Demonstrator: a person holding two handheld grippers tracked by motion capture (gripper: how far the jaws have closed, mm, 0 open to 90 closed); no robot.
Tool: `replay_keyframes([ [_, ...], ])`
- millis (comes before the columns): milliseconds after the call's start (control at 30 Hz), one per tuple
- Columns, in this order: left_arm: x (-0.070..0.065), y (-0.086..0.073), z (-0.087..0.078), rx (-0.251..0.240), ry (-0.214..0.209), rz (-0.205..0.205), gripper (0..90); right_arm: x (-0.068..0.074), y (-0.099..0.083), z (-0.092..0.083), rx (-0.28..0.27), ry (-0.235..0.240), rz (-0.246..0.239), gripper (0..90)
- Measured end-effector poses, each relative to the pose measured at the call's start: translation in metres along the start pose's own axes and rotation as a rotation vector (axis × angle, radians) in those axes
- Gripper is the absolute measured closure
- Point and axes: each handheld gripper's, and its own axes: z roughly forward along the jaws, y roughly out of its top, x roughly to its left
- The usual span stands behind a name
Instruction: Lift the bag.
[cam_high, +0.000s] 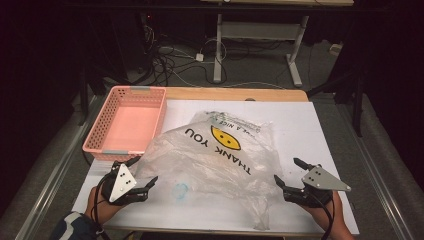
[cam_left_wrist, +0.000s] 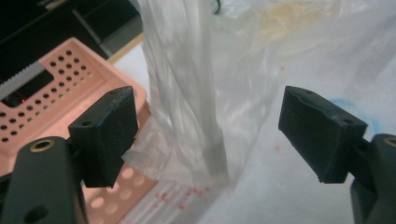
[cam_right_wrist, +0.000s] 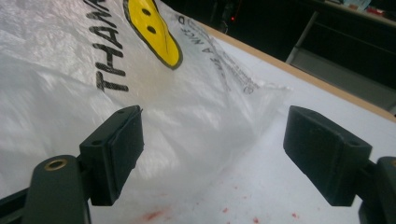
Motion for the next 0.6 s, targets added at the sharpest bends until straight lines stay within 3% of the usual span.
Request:
replay_keyframes([
  [133,-0.001,-0.009,0.002,0.029,-0.013,-0.014,19.4,0.001,-0.009,0.002,0.015,0.014,0.024,20.6],
  [333,-0.002,-0.014,0.004,0.039,-0.027,-0.029,19.4,0.005,-0.021,0.004,0.043,0.033,0.011,20.5],
  [600,-0.001,-0.014,0.002,0.035,-0.017,-0.032,19.4,0.006,-0.019,0.002,0.036,0.028,0.004,20.2],
])
